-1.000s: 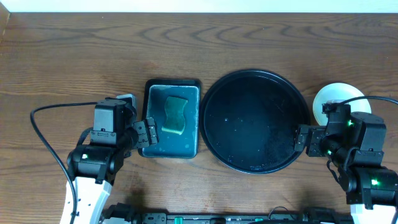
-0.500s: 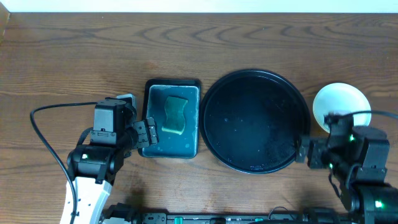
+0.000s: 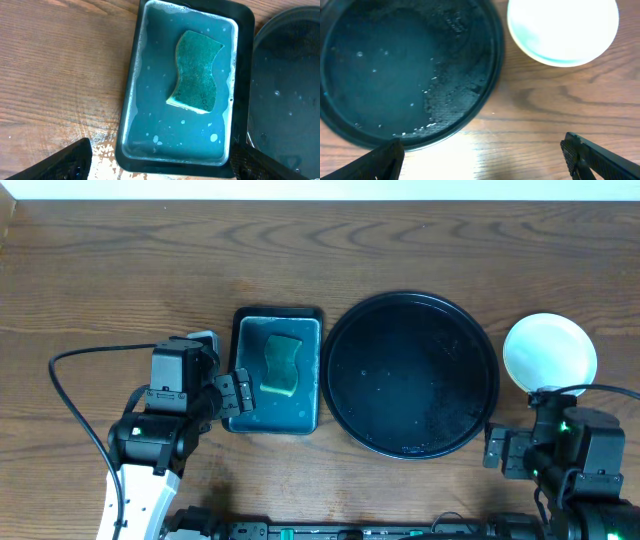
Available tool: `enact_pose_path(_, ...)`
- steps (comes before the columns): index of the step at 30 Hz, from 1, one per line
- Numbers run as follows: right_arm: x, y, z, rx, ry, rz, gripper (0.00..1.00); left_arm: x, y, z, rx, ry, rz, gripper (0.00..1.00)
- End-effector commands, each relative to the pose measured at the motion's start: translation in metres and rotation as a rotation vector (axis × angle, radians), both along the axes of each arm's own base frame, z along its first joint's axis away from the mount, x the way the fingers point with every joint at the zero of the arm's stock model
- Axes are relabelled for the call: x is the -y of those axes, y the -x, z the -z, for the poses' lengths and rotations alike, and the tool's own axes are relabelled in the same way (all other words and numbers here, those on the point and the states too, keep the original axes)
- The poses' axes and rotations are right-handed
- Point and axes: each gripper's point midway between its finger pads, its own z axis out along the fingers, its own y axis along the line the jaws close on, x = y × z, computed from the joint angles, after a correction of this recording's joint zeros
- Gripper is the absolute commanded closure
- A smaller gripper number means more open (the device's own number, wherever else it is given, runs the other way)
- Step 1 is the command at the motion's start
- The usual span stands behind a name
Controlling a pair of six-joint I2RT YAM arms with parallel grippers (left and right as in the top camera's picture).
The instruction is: Clean dirty plates on tray and stack at the side
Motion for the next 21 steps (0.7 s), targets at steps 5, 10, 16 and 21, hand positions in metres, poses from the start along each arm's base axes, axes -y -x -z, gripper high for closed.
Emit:
enact_pose_path(5,0.008,0.006,0.018,0.001,0.039,0.032,0.01,-0.002,0.0,0.003,-0.006,-0.005,-0.013,0.12)
enact_pose_path(10,0.008,0.008,0.033,0.005,0.04,0.03,0.03,-0.002,0.0,0.003,-0.006,-0.005,-0.013,0.12)
enact_pose_path(16,0.008,-0.022,0.009,0.229,0.036,0.038,0.01,-0.002,0.0,0.003,-0.006,-0.005,-0.013,0.12)
enact_pose_path(21,0.009,-0.052,-0.013,0.473,0.039,0.042,0.01,-0.002,0.0,0.003,-0.006,-0.005,-0.013,0.12)
